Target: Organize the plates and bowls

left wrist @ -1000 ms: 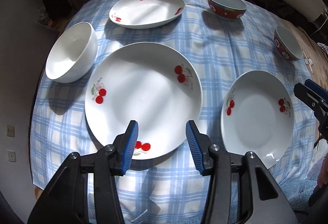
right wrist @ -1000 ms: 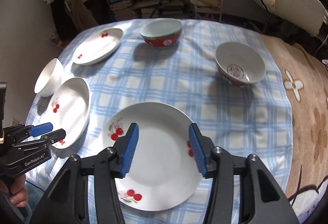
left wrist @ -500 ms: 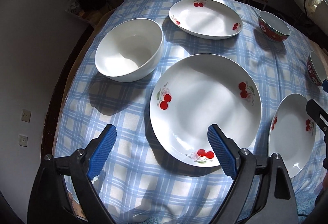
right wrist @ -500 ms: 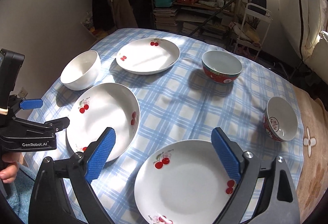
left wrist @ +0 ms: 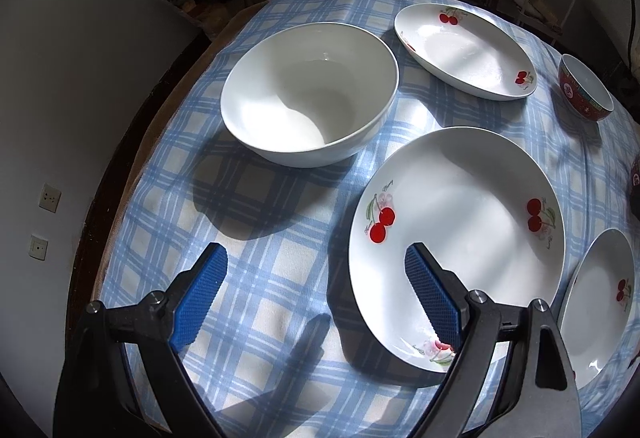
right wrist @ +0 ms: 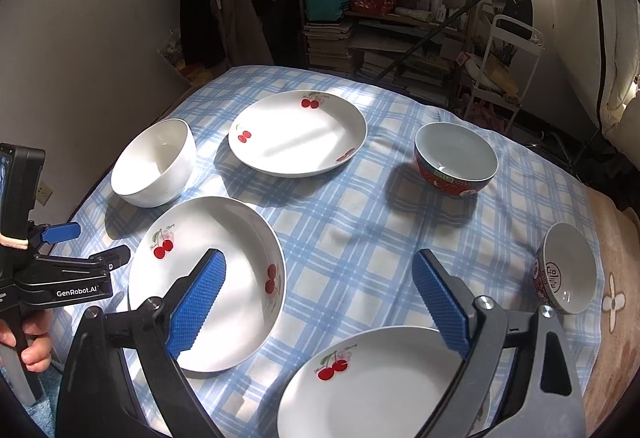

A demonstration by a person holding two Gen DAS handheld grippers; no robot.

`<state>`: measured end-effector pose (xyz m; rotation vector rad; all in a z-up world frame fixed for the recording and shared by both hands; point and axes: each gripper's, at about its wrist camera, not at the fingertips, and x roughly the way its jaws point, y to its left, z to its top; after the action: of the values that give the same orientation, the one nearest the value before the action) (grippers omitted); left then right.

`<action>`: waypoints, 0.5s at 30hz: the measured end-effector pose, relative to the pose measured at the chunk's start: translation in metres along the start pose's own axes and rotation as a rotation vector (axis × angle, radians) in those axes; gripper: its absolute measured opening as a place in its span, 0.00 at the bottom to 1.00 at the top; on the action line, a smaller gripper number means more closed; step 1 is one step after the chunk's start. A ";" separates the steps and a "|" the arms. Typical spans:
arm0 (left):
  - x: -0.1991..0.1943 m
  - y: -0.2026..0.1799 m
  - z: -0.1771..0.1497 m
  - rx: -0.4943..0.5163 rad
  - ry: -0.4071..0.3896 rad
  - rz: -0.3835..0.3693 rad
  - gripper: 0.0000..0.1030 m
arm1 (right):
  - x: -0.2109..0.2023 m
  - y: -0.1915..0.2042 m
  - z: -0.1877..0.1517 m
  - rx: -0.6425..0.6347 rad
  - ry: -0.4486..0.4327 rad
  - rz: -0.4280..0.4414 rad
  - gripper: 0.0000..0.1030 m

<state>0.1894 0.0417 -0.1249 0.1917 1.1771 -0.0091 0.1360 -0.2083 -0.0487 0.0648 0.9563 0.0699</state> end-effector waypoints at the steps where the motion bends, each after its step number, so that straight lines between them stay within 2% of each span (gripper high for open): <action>1: 0.003 -0.001 0.000 0.005 0.002 0.005 0.87 | 0.005 0.001 0.000 0.004 0.008 0.003 0.96; 8: 0.023 -0.009 0.005 0.038 0.058 0.011 0.87 | 0.030 0.007 -0.006 -0.010 0.051 0.001 0.95; 15: 0.031 -0.009 0.007 0.026 0.091 0.002 0.87 | 0.046 0.018 -0.017 -0.043 0.083 0.014 0.92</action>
<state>0.2073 0.0350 -0.1519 0.2184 1.2680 -0.0144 0.1479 -0.1856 -0.0941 0.0285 1.0374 0.1067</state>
